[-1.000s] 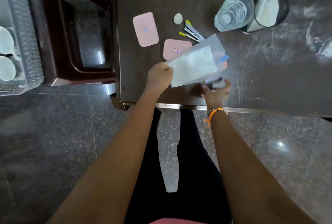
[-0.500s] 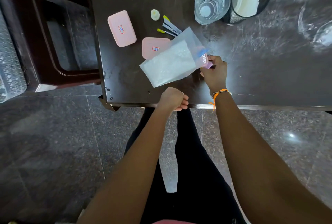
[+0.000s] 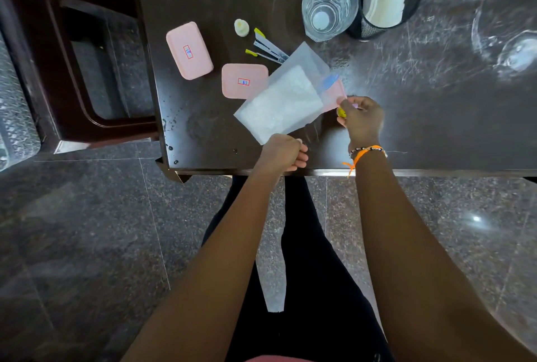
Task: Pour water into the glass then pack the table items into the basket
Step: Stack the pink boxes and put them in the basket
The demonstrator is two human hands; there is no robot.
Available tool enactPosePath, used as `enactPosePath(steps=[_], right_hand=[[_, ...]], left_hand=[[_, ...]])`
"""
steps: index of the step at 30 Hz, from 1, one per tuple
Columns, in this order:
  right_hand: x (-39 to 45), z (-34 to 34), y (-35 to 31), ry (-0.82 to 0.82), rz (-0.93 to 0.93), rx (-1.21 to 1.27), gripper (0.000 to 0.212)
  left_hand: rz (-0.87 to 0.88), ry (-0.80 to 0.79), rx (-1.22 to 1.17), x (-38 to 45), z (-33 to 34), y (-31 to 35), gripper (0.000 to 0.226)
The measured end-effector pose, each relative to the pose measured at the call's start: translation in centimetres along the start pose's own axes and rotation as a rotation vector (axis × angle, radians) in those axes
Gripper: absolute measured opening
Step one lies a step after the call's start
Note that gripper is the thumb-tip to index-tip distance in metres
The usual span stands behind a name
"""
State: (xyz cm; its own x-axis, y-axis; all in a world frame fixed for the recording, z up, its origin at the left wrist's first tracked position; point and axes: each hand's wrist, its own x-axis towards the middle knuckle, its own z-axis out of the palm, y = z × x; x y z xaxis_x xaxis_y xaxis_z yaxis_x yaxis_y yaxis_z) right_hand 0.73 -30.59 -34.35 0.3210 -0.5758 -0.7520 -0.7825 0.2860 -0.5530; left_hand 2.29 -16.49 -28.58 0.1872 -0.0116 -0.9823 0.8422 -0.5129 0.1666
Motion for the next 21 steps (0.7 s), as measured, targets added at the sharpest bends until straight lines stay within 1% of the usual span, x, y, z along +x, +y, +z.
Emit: enactPosePath(steps=[5,7,11,13,14,16,18,21], right_hand=[[-0.7,-2.7,0.0,0.130,0.029,0.193,0.027],[-1.1,-3.4,-0.1,0.203,0.016,0.230,0.028],[-2.4,-5.2,-1.0,0.409,-0.067,0.135,0.021],[-3.2,-5.8,-1.5,0.428,-0.124,0.119,0.016],[-3.6,-6.1,-1.8,0.404,-0.141,0.139,0.016],[-4.2,-6.5,-2.2,0.306,-0.139,0.195,0.017],[-4.9,-6.4,-2.6,0.161,-0.104,0.240,0.019],[-5.5,-5.4,-2.8,-0.105,-0.034,0.215,0.021]], left_hand=[[0.072,-0.009,0.030,-0.2,0.5,0.1,0.027],[0.100,-0.011,0.034,-0.5,0.6,0.1,0.023],[0.182,-0.033,0.045,-0.8,0.9,0.4,0.019],[0.206,-0.033,0.052,-0.8,0.7,0.6,0.019],[0.215,-0.033,0.056,-0.7,0.6,0.6,0.019],[0.237,-0.029,0.054,-0.6,0.5,0.8,0.017],[0.263,-0.017,-0.007,-0.6,0.3,1.0,0.016],[0.276,-0.003,-0.150,-0.4,-0.3,1.2,0.018]])
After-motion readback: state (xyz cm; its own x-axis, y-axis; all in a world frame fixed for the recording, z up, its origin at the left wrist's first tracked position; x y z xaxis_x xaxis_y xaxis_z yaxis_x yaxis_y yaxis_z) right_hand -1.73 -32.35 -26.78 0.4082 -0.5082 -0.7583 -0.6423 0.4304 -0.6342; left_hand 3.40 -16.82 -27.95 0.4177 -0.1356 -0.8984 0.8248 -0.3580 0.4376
